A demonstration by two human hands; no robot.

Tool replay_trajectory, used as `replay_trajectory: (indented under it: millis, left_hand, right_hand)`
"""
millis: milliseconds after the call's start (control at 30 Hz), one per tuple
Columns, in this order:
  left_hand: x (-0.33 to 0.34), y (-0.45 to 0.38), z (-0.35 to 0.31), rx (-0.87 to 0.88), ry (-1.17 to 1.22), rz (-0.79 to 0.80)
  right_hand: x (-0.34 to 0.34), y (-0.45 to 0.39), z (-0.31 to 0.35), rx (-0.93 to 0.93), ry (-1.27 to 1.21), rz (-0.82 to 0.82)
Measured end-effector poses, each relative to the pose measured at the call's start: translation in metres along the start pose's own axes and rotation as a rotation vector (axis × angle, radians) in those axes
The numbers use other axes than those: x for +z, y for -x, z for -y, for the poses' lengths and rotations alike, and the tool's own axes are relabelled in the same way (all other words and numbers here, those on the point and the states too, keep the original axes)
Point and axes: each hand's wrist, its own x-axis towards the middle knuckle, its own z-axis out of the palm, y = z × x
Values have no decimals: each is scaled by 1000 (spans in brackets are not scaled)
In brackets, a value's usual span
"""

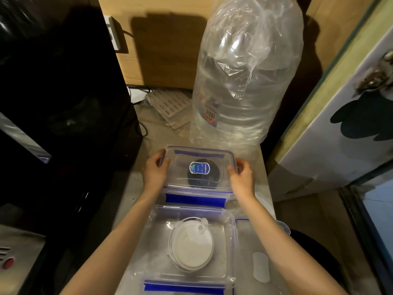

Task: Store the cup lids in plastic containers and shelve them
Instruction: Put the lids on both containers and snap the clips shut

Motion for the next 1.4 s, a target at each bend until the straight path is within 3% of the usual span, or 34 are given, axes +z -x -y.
replay_trajectory:
  millis: [133,267,333,433,533,733,1100,1300,1400]
  left_hand:
    - [-6,-5,0,12,-28,87]
    - [-17,-5,6,-165,-98,175]
    - [-21,0,11,-251,-223,249]
    - [-21,9,15,-300,-183,373]
    - [-21,11,19,-282,-87,370]
    - [-20,18,26,-246,-80,349]
    - [-19,23,24,-270,-53,311]
    - [-19,31,21,-346,-59,224]
    - [-24,38,26,-336,-89,177]
  right_hand:
    - [-5,-7,4,88,0,47]
    - [-15,-9,-2,251,30,86]
    - [-20,-6,-4,346,10,169]
    - [-24,-2,-6,453,-12,301]
    - [-19,6,-7,488,-24,373]
    - [-16,13,-12,424,-21,357]
    - [-11,25,-17,377,17,193]
    - [-16,41,-19,449,-64,267]
    - [-20,55,-24,383,-29,265]
